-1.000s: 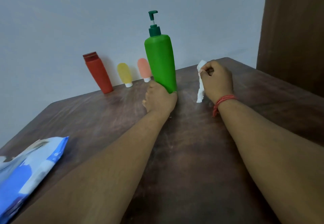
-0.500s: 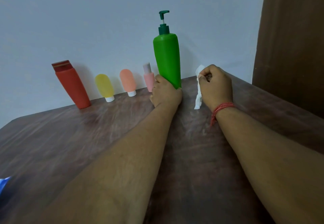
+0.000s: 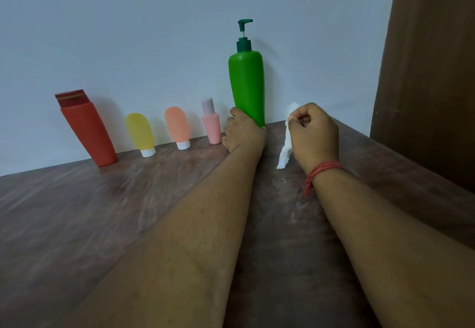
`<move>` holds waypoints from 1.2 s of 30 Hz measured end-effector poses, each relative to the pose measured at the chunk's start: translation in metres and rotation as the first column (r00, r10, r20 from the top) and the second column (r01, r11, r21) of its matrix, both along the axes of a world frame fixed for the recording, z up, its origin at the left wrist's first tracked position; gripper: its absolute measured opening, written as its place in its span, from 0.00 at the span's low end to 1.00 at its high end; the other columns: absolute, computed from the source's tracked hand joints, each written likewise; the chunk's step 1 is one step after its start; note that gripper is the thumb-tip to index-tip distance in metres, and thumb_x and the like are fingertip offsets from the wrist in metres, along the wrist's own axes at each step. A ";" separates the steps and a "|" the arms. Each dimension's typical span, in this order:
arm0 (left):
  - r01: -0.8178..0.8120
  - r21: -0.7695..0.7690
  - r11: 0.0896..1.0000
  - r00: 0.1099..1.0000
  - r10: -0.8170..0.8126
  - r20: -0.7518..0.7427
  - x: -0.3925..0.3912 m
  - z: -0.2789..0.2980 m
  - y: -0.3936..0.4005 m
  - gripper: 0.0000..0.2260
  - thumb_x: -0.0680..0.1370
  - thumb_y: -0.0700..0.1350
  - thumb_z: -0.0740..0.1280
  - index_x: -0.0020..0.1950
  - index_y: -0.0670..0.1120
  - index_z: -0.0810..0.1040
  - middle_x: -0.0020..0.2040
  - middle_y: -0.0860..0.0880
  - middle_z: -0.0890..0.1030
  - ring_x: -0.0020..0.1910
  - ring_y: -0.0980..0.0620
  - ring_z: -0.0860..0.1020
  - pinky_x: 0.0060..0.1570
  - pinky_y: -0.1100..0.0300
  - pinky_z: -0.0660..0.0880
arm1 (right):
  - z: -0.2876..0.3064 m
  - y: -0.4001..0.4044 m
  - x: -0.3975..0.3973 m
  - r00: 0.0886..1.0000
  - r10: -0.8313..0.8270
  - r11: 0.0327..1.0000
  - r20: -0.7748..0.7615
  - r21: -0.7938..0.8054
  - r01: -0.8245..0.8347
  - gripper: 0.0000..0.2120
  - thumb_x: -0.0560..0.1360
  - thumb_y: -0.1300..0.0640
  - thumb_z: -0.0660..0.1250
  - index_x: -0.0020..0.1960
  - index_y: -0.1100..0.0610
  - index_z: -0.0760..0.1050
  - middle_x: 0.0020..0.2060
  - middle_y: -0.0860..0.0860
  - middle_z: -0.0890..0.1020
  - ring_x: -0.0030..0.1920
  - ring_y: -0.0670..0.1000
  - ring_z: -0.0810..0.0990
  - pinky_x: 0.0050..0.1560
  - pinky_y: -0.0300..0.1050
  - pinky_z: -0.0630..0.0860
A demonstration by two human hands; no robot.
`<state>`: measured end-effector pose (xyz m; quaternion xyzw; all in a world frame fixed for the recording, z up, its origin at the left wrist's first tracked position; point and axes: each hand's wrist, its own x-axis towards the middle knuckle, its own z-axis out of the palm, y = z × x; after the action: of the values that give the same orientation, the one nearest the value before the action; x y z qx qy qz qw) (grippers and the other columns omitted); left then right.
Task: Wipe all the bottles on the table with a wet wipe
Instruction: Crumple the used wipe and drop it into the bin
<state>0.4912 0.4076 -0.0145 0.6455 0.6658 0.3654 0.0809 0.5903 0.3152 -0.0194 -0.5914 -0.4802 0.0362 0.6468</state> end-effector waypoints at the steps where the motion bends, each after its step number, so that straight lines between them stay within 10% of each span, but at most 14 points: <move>1: 0.000 -0.013 1.000 1.000 0.001 0.012 0.001 0.001 0.000 0.35 0.74 0.53 0.74 0.72 0.42 0.60 0.67 0.41 0.72 0.66 0.38 0.73 0.63 0.43 0.72 | 0.000 0.000 0.000 1.000 0.001 1.000 0.004 -0.002 -0.001 0.06 0.75 0.62 0.66 0.41 0.54 0.76 0.41 0.49 0.81 0.43 0.47 0.79 0.37 0.27 0.68; 8: 0.118 -0.065 0.991 0.990 -0.113 0.083 -0.012 0.006 -0.018 0.35 0.76 0.54 0.73 0.73 0.41 0.59 0.69 0.40 0.67 0.66 0.38 0.72 0.63 0.46 0.74 | 0.003 -0.006 0.000 1.000 0.007 0.999 0.005 -0.039 -0.007 0.06 0.76 0.62 0.65 0.42 0.54 0.75 0.42 0.49 0.80 0.43 0.47 0.78 0.36 0.24 0.66; 16: 0.364 -0.039 0.931 0.872 -0.355 -0.336 -0.095 0.009 -0.102 0.21 0.80 0.51 0.67 0.66 0.40 0.68 0.63 0.40 0.72 0.59 0.40 0.75 0.56 0.48 0.74 | 0.011 -0.044 -0.023 0.992 0.107 0.989 0.073 -0.108 -0.099 0.04 0.77 0.61 0.65 0.44 0.54 0.76 0.42 0.50 0.81 0.44 0.49 0.80 0.38 0.32 0.70; 25: 0.435 -0.122 0.892 0.864 -0.374 0.338 -0.180 0.017 -0.232 0.16 0.82 0.56 0.64 0.64 0.47 0.73 0.57 0.55 0.78 0.55 0.55 0.77 0.48 0.63 0.71 | 0.015 -0.141 -0.134 0.911 0.392 0.903 -0.126 -0.135 -0.408 0.09 0.79 0.62 0.62 0.43 0.50 0.72 0.41 0.53 0.82 0.44 0.51 0.80 0.46 0.48 0.76; 29: 0.429 -0.130 0.894 0.712 -0.246 0.658 -0.217 0.016 -0.290 0.13 0.79 0.53 0.67 0.58 0.48 0.78 0.51 0.49 0.86 0.51 0.48 0.85 0.58 0.45 0.80 | 0.025 -0.190 -0.181 0.870 0.403 0.885 -0.284 -0.124 -0.450 0.05 0.79 0.62 0.62 0.48 0.55 0.75 0.43 0.50 0.81 0.45 0.49 0.79 0.48 0.47 0.76; 36: 0.413 -0.066 0.909 0.511 -0.171 0.842 -0.265 0.040 -0.375 0.11 0.81 0.52 0.68 0.52 0.43 0.81 0.50 0.45 0.87 0.49 0.48 0.85 0.53 0.51 0.83 | 0.061 -0.273 -0.227 0.861 0.417 0.865 -0.291 -0.163 -0.474 0.05 0.78 0.63 0.61 0.52 0.62 0.75 0.41 0.50 0.79 0.42 0.48 0.76 0.42 0.40 0.72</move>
<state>0.2263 0.0328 0.0252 0.4876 0.4728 0.5132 0.5246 0.3633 0.0426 0.0417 -0.5247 -0.5132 0.3139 0.6024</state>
